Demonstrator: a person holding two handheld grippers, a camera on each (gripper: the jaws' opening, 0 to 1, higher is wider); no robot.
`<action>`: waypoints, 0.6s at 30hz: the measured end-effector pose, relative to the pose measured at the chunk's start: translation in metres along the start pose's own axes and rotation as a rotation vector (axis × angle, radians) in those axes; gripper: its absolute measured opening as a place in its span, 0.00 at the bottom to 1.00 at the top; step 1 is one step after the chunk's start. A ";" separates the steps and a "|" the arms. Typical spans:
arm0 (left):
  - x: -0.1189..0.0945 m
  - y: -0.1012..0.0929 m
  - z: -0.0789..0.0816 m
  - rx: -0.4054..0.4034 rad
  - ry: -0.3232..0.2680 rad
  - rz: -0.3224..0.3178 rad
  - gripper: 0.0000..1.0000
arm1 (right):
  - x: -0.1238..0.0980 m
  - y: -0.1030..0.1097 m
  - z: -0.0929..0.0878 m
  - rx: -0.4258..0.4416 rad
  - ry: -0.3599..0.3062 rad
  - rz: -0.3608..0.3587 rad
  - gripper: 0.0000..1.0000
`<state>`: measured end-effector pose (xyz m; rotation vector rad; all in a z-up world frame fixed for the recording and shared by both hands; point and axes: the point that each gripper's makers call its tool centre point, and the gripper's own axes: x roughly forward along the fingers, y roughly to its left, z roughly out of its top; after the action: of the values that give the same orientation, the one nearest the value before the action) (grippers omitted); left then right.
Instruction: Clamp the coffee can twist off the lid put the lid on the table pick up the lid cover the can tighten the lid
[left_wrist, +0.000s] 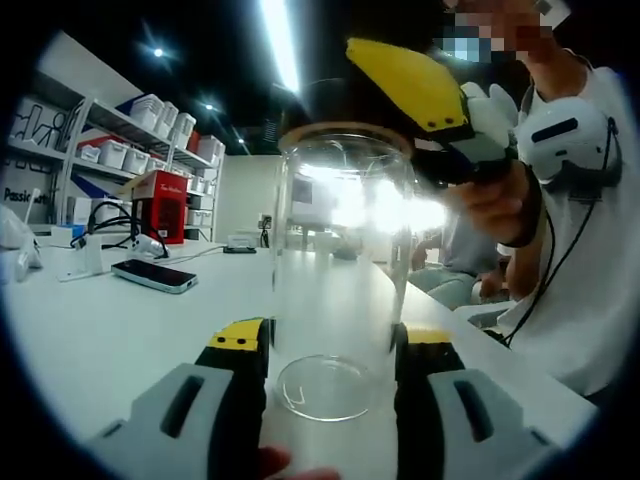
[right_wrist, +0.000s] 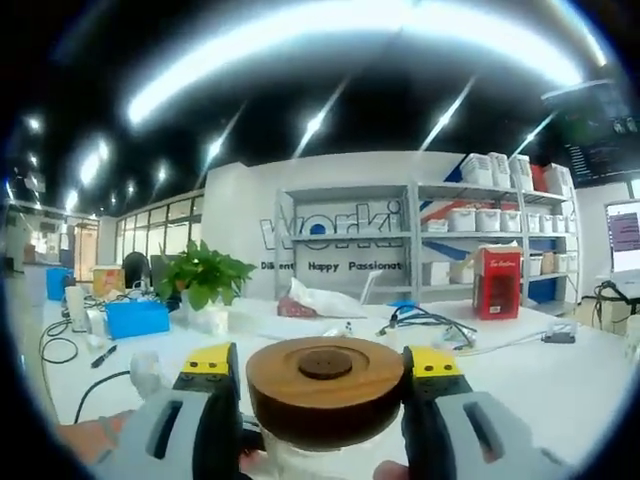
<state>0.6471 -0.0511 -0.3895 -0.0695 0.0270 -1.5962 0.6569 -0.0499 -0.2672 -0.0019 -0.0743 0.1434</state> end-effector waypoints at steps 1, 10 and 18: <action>0.000 0.000 0.000 0.000 0.000 0.000 0.39 | 0.000 0.000 -0.001 -0.007 0.001 -0.003 0.59; 0.000 0.000 0.000 0.004 0.000 -0.003 0.39 | -0.001 -0.002 -0.001 -0.021 0.010 -0.006 0.56; 0.000 0.000 0.000 0.004 0.000 0.001 0.39 | 0.000 0.000 -0.002 -0.028 0.007 0.032 0.55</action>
<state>0.6472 -0.0509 -0.3894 -0.0663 0.0245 -1.5951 0.6566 -0.0502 -0.2689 -0.0318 -0.0697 0.1745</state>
